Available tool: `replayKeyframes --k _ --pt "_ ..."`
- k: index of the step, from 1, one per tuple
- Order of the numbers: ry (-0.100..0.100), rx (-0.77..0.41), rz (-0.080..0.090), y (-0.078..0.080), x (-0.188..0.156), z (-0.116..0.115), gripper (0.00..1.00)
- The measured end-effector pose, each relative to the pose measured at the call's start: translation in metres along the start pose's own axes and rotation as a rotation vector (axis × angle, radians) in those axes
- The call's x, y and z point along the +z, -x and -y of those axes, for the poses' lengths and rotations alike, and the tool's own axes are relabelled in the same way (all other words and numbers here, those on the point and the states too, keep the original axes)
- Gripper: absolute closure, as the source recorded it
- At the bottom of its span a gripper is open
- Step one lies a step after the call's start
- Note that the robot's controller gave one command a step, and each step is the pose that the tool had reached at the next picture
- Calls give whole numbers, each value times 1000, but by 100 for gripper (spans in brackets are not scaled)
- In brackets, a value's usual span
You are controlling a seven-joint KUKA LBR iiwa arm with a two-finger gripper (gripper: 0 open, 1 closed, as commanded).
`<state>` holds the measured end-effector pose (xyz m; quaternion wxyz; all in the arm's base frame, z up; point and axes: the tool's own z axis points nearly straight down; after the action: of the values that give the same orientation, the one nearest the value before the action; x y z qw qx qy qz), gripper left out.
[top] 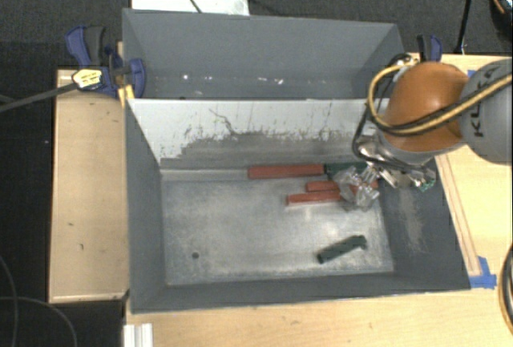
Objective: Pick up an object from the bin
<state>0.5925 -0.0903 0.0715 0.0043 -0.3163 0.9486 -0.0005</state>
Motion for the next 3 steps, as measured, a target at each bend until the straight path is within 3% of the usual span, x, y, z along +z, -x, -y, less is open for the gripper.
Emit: replayKeyframes --k 1,2,3 --pt "1 3 -1 0 1 0 0" --pt "2 -184 -5 -52 -86 -69 0" --pt "12 -261 -8 -26 1 -95 0"
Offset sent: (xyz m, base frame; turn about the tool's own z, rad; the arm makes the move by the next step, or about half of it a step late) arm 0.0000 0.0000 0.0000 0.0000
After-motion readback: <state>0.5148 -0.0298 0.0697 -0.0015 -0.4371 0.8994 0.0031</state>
